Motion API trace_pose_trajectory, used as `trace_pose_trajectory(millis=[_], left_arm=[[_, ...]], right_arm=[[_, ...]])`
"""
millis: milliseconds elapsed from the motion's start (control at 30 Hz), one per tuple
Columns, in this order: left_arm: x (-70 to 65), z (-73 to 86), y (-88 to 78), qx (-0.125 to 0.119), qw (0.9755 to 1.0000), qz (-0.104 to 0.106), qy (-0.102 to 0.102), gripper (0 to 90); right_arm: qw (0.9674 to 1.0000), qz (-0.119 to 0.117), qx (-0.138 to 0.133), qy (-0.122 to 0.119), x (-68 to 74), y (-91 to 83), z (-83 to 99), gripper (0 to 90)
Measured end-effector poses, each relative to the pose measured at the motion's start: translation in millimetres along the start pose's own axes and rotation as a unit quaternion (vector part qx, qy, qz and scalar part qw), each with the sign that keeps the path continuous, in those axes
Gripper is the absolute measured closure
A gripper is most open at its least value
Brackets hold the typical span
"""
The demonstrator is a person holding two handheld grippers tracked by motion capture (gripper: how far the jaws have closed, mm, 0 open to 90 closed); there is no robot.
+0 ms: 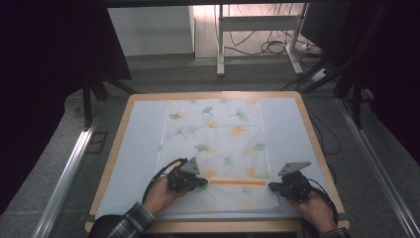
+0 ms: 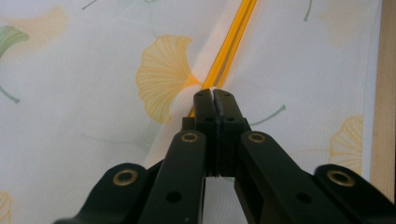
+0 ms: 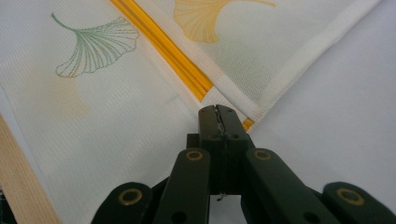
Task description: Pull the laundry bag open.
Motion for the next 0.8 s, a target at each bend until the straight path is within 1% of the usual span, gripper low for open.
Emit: trace_pose_trajectory(millis=[100, 600, 733, 800], left_arm=[[0.0, 4.2, -2.0, -0.001, 1.0, -0.001, -0.006, 90.0], [0.5, 12.9, -9.8, -0.003, 0.9998, -0.012, -0.015, 90.0], [1.5, 15.8, -12.5, 0.0, 0.9998, -0.015, -0.016, 90.0], [1.9, 17.3, -14.8, -0.004, 0.9997, -0.016, -0.02, 90.0]], right_arm=[[1.0, 0.0, 0.0, 0.001, 0.0, 0.0, 0.1, 89.3], [1.0, 0.001, -0.001, -0.004, 0.3, 0.0, 0.2, 89.3], [1.0, 0.001, -0.001, -0.005, 0.3, 0.0, 0.1, 89.3], [1.0, 0.002, -0.001, -0.006, 0.3, 0.0, 0.1, 89.2]])
Point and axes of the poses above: each handheld gripper's, and its own axes: y roughly forward along the jaws, z roughly out of its underside, x roughly to its left, the point moved 6 cm from there along y, roughly forward along the jaws, and after that the axes turned 5 degrees about y, right-handed, at the moved point
